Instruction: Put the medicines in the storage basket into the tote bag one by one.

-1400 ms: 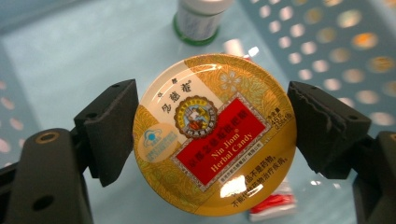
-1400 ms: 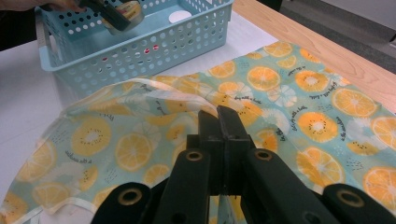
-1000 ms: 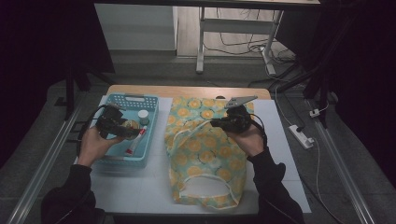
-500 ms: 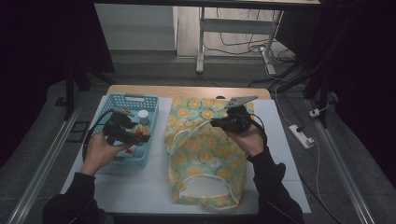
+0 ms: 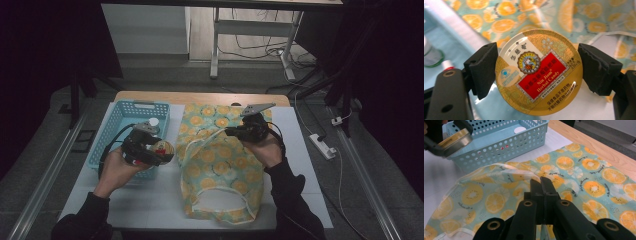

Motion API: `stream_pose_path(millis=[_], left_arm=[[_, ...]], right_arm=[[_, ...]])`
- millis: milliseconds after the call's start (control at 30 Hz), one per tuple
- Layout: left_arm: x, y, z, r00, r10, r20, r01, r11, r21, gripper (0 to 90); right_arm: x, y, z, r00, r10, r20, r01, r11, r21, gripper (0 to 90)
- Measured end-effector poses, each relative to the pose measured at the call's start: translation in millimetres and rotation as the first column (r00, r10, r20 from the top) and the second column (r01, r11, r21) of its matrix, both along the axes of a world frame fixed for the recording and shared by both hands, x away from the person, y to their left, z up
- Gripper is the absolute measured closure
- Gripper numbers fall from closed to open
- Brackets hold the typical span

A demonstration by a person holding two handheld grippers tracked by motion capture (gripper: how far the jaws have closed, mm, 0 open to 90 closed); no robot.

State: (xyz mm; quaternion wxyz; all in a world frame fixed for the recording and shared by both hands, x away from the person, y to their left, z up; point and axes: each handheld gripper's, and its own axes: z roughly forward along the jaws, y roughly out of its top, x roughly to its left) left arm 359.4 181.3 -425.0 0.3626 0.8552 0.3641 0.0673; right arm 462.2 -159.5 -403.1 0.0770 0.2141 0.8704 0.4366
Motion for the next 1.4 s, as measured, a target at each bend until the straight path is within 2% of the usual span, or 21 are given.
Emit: stream_pose_path(millis=[367,467,667,900,1100,1233,1400], left_arm=[[-7.1,-40.5,-0.3,0.9953,-0.096,0.009,0.096,0.9954,0.004,20.9],[-6.4,-52.5,-0.8,0.9927,-0.118,0.026,0.118,0.9930,0.004,20.9],[-1.0,-77.2,-5.8,0.9846,-0.173,0.022,0.173,0.9849,0.012,20.9],[6.4,-99.7,-12.4,0.9804,-0.195,0.025,0.195,0.9807,0.003,20.9],[13.5,-117.6,-17.4,0.9735,-0.228,0.022,0.228,0.9737,0.003,20.9],[19.3,-129.3,-21.2,0.9723,-0.233,0.015,0.233,0.9724,-0.002,20.9],[26.7,-144.0,-26.8,0.9697,-0.243,0.023,0.243,0.9699,0.015,20.9]], right_arm=[[0.8,0.8,-1.6,1.0000,-0.001,-0.003,0.001,1.000,0.000,90.0],[0.6,1.7,-2.2,1.0000,-0.001,-0.003,0.001,1.000,0.000,90.0],[1.0,1.4,-2.4,1.0000,-0.003,-0.002,0.003,1.000,0.001,90.0],[1.7,0.4,-2.8,1.0000,-0.009,-0.003,0.009,1.000,0.004,90.0],[2.2,1.4,-4.2,0.9999,-0.011,-0.004,0.011,1.000,0.003,90.0],[2.2,1.4,-4.3,0.9999,-0.014,-0.002,0.014,1.000,0.006,90.0],[2.0,2.1,-4.5,0.9999,-0.012,0.002,0.012,1.000,0.005,90.0]])
